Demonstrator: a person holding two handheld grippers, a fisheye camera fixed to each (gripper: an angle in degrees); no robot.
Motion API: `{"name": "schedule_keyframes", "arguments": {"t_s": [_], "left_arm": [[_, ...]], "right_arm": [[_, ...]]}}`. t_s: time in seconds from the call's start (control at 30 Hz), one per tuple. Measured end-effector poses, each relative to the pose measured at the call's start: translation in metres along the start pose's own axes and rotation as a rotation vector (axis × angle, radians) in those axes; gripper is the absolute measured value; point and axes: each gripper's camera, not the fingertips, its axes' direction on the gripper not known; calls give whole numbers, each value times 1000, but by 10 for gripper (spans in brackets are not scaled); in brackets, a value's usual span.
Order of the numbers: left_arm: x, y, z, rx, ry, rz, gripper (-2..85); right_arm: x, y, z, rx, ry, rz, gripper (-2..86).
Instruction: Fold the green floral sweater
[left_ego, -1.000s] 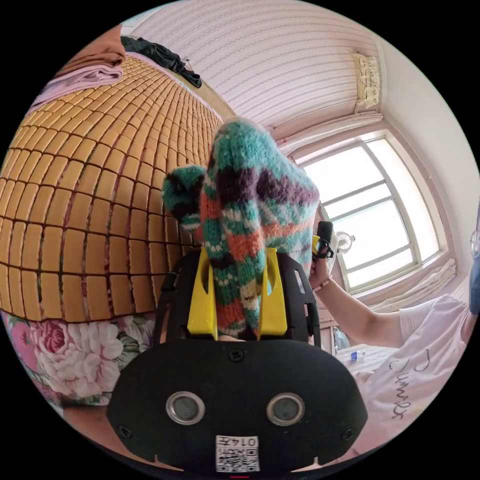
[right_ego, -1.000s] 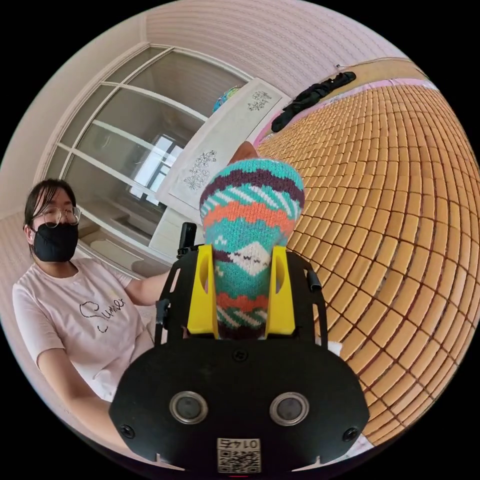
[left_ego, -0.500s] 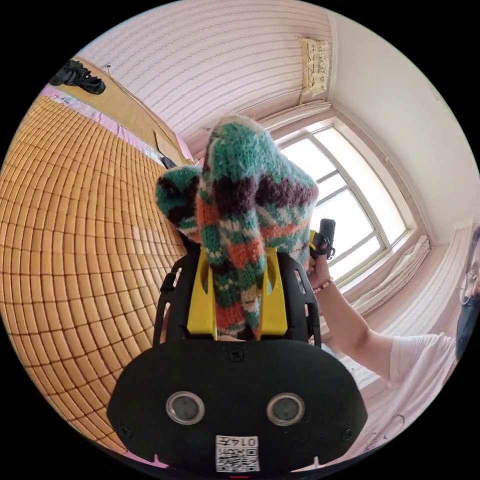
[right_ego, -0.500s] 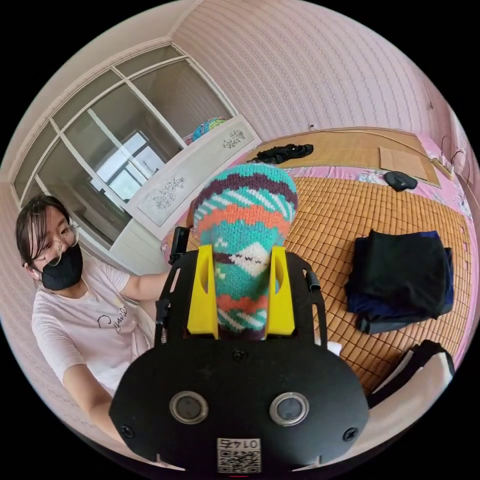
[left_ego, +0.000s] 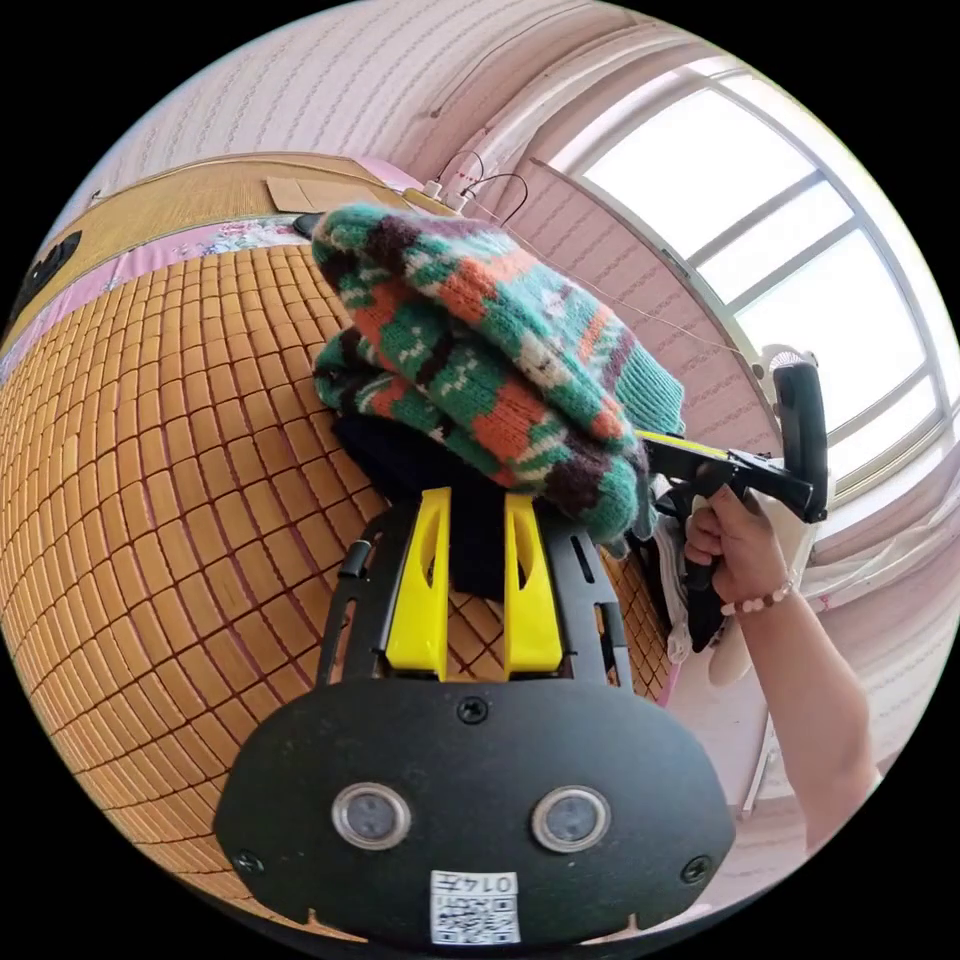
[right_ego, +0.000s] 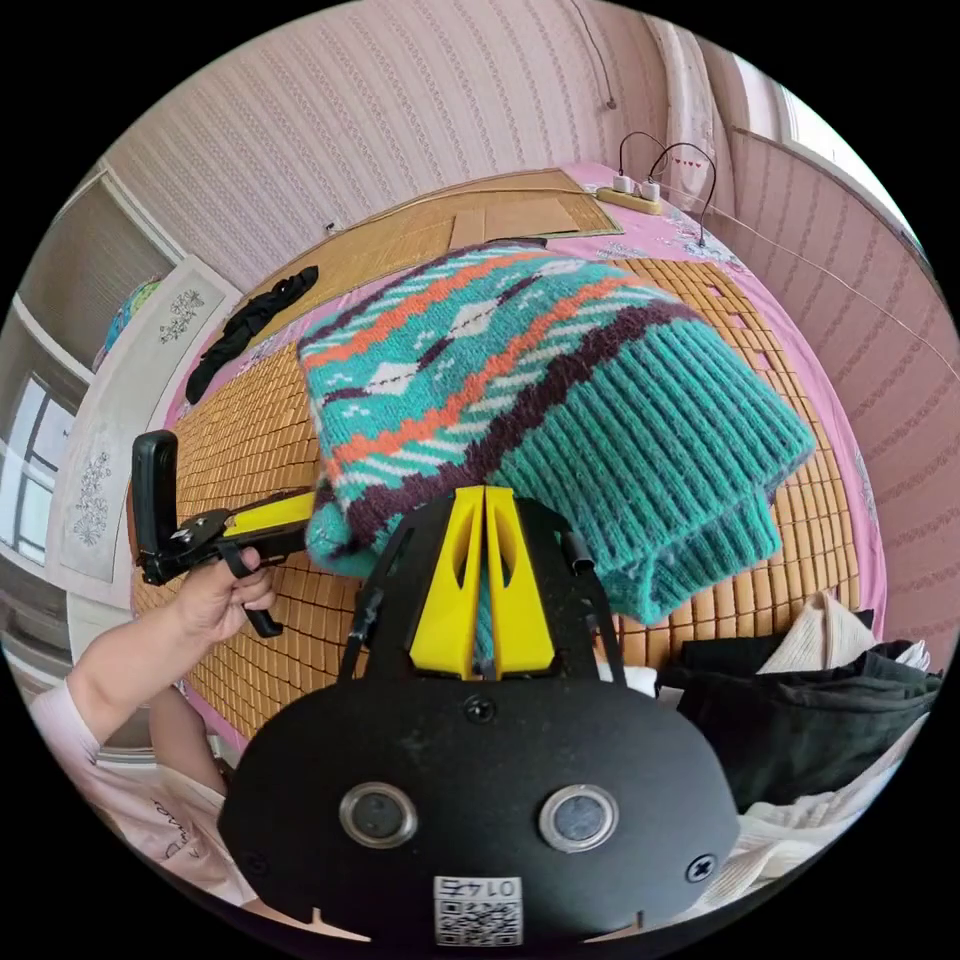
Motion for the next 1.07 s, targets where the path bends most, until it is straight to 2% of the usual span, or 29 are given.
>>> {"name": "schedule_keyframes", "arguments": {"t_s": [0.13, 0.3, 0.4, 0.5, 0.6, 0.77, 0.97, 1.07], "left_arm": [[4, 30, -14, 73, 15, 46, 75], [7, 88, -59, 15, -53, 180, 78], [1, 151, -119, 62, -117, 295, 79], [-21, 226, -184, 99, -211, 323, 79], [-58, 307, -253, 122, -335, 193, 93], [-129, 462, -377, 321, -482, -180, 103], [-166, 592, -452, 413, -634, -451, 100], [-186, 630, -461, 440, -632, -520, 99]], "right_arm": [[-23, 13, -14, 55, 14, -21, -2], [-86, 41, -45, 93, 171, -77, 2], [-135, 82, -59, 98, 101, -183, 13], [-188, 123, -49, 1, 48, -255, 49], [-251, 150, -24, -112, -10, -331, 73], [-384, 155, 19, -176, -148, -442, 70], [-603, 118, 78, -261, -290, -729, 71], [-722, 103, 98, -267, -334, -888, 73]]}}
